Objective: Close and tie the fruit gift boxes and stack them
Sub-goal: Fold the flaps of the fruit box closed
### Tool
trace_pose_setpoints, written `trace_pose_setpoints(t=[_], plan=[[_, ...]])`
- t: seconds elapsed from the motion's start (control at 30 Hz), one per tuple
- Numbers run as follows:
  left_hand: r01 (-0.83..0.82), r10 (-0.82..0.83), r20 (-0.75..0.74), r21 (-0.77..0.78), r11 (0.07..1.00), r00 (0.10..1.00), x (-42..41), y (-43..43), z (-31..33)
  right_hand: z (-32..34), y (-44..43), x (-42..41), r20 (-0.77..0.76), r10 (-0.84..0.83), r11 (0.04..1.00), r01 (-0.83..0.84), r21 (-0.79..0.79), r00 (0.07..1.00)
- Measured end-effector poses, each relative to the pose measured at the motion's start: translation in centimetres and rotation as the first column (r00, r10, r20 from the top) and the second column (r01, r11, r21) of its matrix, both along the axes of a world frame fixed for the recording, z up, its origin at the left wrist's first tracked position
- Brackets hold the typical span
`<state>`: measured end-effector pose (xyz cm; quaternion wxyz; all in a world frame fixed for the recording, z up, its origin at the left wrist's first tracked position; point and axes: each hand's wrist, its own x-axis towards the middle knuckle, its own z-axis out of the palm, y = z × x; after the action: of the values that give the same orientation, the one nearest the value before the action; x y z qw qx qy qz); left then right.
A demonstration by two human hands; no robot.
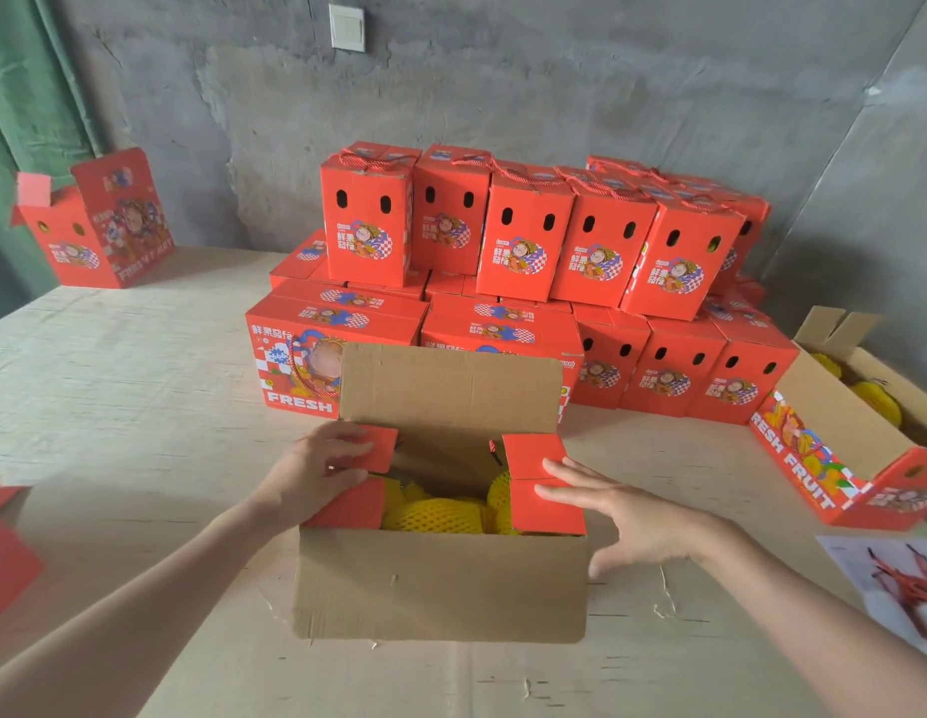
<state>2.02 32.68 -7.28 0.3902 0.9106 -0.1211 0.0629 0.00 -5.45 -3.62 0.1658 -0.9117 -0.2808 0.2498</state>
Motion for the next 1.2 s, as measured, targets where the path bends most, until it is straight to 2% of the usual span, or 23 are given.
trace_pose_setpoints(t=[0.07, 0.17, 0.3, 0.43, 0.57, 0.63, 0.7, 0.77, 0.8, 0.87, 0.93, 1.0, 1.03, 1.13, 1.2], plan=[[-0.05, 0.049, 0.058, 0.008, 0.999, 0.997, -0.3, 0.0, 0.0, -0.1, -0.1, 0.2, 0.008, 0.02, 1.0, -0.02, -0.022, 1.0], [-0.044, 0.038, 0.119, 0.048, 0.998, 0.992, -0.6, -0.1, 0.1, -0.6, 0.0, 0.2, 0.077, 0.029, 0.997, -0.023, -0.078, 0.997], [-0.052, 0.042, 0.146, 0.061, 0.997, 0.988, -0.8, -0.3, 0.3, -1.3, -0.1, -0.2, 0.136, -0.008, 1.0, 0.01, -0.009, 0.991], [-0.043, 0.036, 0.126, 0.049, 0.998, 0.991, -0.8, -0.1, 0.2, -0.1, -0.2, 0.2, 0.072, 0.005, 1.0, -0.005, -0.006, 0.997], [0.014, -0.012, 0.06, -0.035, 0.999, 0.998, -1.0, 0.8, -0.2, 0.9, -0.8, 0.2, -0.101, -0.038, 0.992, 0.05, 0.118, 0.994], [0.077, -0.076, 0.013, -0.115, 0.99, 0.997, -1.2, 1.4, -0.3, 0.7, -0.9, 0.0, -0.144, -0.095, 0.968, 0.125, 0.219, 0.985], [0.096, -0.128, -0.098, -0.283, 0.954, 0.987, -1.5, 1.9, -0.2, 0.4, -0.9, -0.2, -0.166, -0.172, 0.926, 0.217, 0.308, 0.971], [0.016, -0.143, -0.216, -0.502, 0.865, 0.966, -2.0, 1.8, 0.2, -0.4, -0.6, -0.9, -0.172, -0.233, 0.871, 0.284, 0.402, 0.957], [-0.05, -0.151, -0.273, -0.611, 0.79, 0.95, -2.1, 1.5, 0.4, -0.9, -0.3, -1.4, -0.198, -0.275, 0.833, 0.336, 0.439, 0.941], [-0.155, -0.181, -0.357, -0.733, 0.663, 0.916, -2.2, 1.2, 0.3, -1.8, 0.6, -2.1, -0.247, -0.344, 0.715, 0.423, 0.556, 0.906], [-0.167, -0.188, -0.356, -0.761, 0.626, 0.916, -2.3, 1.0, 0.1, -2.4, 2.0, -2.5, -0.241, -0.412, 0.573, 0.455, 0.682, 0.879], [-0.189, -0.116, -0.337, -0.744, 0.641, 0.934, -2.7, 0.5, 0.1, -2.4, 3.5, -2.7, -0.143, -0.544, 0.466, 0.439, 0.768, 0.827], [-0.205, -0.042, -0.314, -0.71, 0.673, 0.948, -2.7, 0.3, 0.0, -2.4, 4.2, -2.6, -0.059, -0.608, 0.457, 0.411, 0.789, 0.791], [-0.228, 0.173, -0.151, -0.581, 0.781, 0.973, -2.5, -0.4, 0.3, -3.1, 6.0, -2.4, 0.166, -0.704, 0.524, 0.347, 0.778, 0.69], [-0.254, 0.254, -0.071, -0.509, 0.823, 0.965, -2.2, -0.6, 0.5, -3.3, 7.0, -2.2, 0.317, -0.745, 0.577, 0.328, 0.748, 0.587]])
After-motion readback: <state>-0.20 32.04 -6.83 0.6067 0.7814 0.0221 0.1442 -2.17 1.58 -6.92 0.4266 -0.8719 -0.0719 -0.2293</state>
